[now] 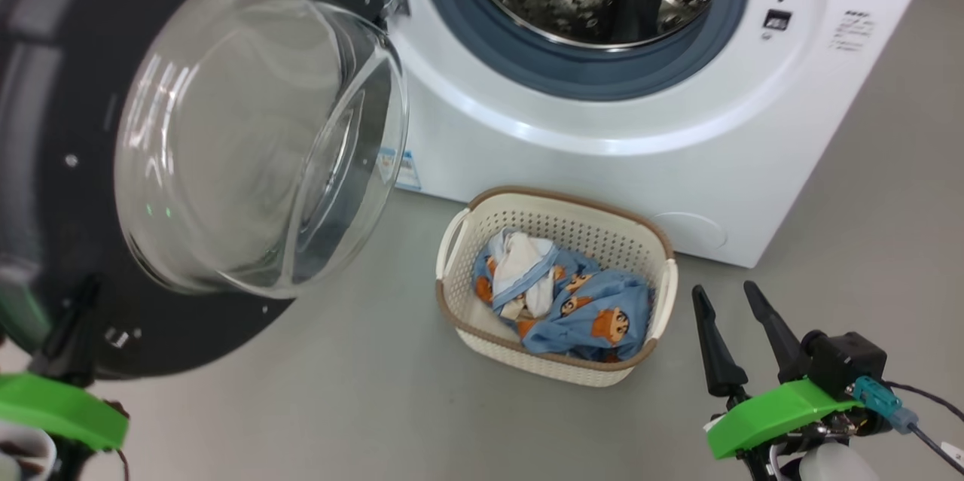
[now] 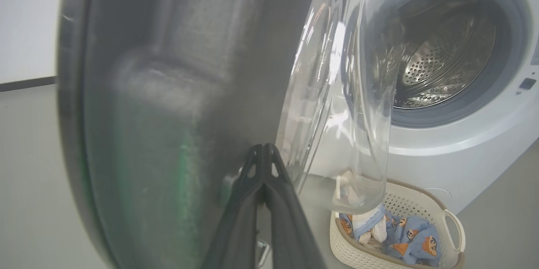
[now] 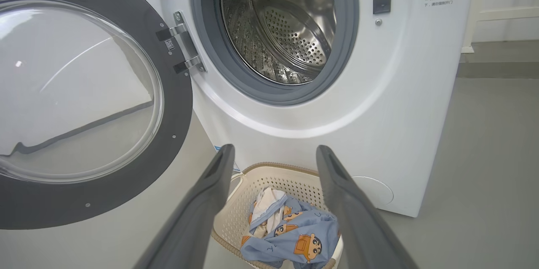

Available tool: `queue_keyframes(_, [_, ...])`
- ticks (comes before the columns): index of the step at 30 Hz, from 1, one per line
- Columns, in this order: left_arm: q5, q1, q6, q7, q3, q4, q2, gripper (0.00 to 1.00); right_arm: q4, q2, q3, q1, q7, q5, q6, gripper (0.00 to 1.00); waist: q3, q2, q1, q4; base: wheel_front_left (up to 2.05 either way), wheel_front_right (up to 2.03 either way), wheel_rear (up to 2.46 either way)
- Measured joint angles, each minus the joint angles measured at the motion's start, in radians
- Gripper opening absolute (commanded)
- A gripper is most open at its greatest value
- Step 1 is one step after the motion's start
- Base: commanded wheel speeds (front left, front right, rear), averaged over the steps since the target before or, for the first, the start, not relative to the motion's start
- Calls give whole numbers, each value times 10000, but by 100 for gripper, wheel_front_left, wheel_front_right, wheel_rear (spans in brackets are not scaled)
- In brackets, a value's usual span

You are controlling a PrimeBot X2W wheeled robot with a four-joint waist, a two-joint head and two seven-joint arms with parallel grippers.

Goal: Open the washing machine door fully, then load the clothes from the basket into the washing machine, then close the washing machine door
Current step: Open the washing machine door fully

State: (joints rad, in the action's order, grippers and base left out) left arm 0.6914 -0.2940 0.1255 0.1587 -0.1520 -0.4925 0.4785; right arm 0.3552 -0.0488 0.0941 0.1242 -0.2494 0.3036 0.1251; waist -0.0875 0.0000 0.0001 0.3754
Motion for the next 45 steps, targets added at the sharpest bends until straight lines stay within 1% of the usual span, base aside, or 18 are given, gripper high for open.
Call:
queue_keyframes(4, [42, -689, 105, -2, -140, -802, 221, 0, 8, -4, -35, 168, -2, 0, 0, 100, -238, 0, 0, 195, 0, 0, 0])
queue_keyframes(9, [259, -1533, 105, -2, -472, -1868, 568, 0, 33, -8, -59, 387, -2, 0, 0, 100, -553, 0, 1, 391, 0, 0, 0])
queue_keyframes(20, [1306, -3394, 150, 21, -2140, -3638, 1189, 0, 157, -23, -81, 904, -2, -44, 0, 100, -1107, 0, 1, 741, 0, 0, 0])
queue_keyframes(23, [1645, -3942, 146, 190, -2617, -4094, 1436, 0, 209, -46, -71, 999, -2, -44, 0, 100, -1236, 0, 1, 811, 0, 0, 0])
queue_keyframes(33, [2690, -4626, 144, 353, -3940, -4514, 1735, 0, 322, -61, 25, 1196, -2, -36, 0, 100, -1309, 0, -1, 814, 0, 0, 0])
queue_keyframes(40, [3289, -4813, 144, 491, -4675, -4612, 1941, 0, 343, -67, 40, 1195, -2, 21, 0, 100, -1305, 0, 0, 689, 0, 0, 0])
queue_keyframes(45, [3607, -4849, 144, 625, -5112, -4725, 1981, 0, 349, -69, 42, 1193, -2, 38, 0, 100, -1225, 0, 0, 621, 0, 0, 0])
